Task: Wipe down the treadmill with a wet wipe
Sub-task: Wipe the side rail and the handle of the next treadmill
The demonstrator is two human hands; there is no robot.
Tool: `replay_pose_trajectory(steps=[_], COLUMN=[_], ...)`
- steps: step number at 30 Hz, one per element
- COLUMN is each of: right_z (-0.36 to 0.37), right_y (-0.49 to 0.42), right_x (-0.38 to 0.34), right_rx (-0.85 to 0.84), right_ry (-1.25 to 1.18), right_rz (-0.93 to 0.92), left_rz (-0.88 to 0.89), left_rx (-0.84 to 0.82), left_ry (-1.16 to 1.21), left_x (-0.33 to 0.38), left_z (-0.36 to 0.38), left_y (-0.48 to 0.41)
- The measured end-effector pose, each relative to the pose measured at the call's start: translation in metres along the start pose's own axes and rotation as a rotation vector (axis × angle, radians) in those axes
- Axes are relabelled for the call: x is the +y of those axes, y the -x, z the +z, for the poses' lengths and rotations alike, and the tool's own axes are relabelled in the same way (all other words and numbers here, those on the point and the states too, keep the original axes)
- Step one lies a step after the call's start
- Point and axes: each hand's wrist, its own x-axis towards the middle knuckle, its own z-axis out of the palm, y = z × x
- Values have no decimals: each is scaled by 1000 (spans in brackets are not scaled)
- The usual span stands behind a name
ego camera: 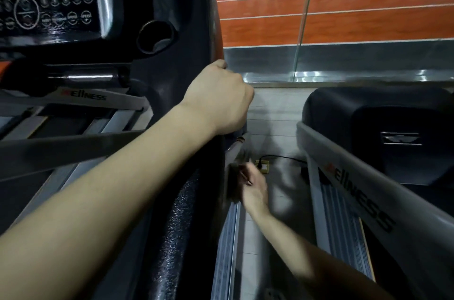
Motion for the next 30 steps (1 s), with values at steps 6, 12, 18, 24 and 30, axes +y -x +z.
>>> replay_pose_trajectory(steps=[6,12,18,24,30], right_z=[-4,3,11,-4,-36], right_y=[-1,32,118,212,273], right_x=[-2,-29,-16,18,62], right_rx=[20,133,138,164,134], right_ry=[-55,-162,-162,101,386], right_rz=[-74,-217,-239,-46,-46], left_rz=[-29,-46,-164,-338,-486], left_rx=[201,234,172,75,88], left_ry=[232,650,968,1291,1499], left_x=[7,19,52,105,154], left_z=[13,17,23,10,1], left_y=[39,115,216,326,435])
